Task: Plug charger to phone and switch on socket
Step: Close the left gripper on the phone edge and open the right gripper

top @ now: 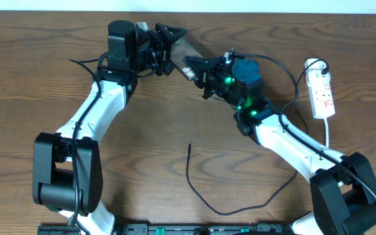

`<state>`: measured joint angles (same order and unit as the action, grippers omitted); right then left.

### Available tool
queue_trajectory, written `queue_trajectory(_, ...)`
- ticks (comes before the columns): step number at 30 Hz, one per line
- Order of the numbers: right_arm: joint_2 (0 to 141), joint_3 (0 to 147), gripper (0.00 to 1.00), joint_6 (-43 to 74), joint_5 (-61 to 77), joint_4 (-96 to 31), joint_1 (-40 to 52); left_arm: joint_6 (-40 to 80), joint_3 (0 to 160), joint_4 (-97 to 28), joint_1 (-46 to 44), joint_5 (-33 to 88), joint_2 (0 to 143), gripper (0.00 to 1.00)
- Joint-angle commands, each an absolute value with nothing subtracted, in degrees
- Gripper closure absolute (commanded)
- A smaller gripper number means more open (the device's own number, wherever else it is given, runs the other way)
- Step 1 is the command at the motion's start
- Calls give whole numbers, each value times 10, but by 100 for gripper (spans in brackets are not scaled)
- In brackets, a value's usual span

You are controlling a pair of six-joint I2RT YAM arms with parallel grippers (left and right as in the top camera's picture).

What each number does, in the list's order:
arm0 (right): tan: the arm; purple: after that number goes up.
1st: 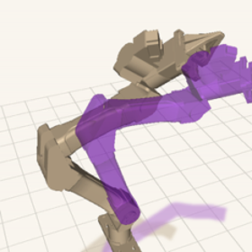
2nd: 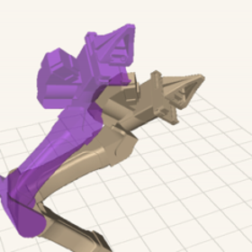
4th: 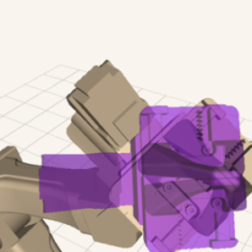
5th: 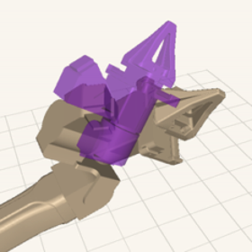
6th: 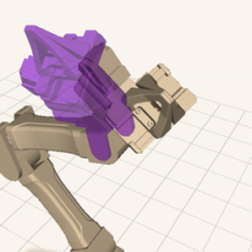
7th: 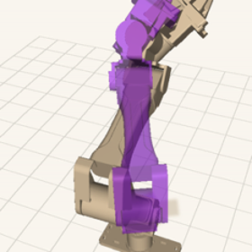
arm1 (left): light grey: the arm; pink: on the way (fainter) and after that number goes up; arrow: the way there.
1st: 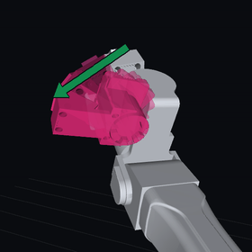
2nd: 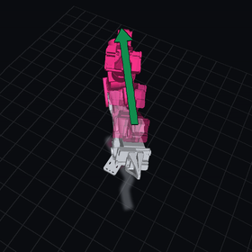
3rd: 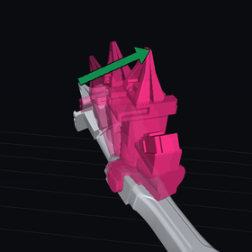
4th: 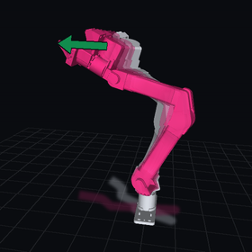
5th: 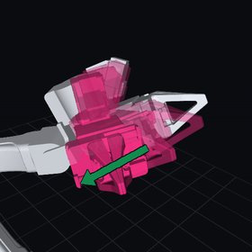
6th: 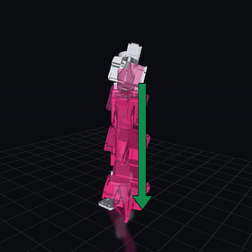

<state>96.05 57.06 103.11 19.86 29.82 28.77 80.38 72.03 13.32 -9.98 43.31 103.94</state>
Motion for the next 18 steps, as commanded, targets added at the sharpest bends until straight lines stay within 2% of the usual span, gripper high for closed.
queue_trajectory(1,955,581,99,1072,196,307,297,803,726,135,-101,429,1031,23)
queue_trajectory(6,955,581,99,1078,197,307,301,803,726,135,-101,428,1031,30)
queue_trajectory(15,955,581,99,1097,201,307,301,803,726,135,-101,428,1031,52)
queue_trajectory(18,955,581,99,1097,205,307,302,803,726,135,-101,425,1031,62)
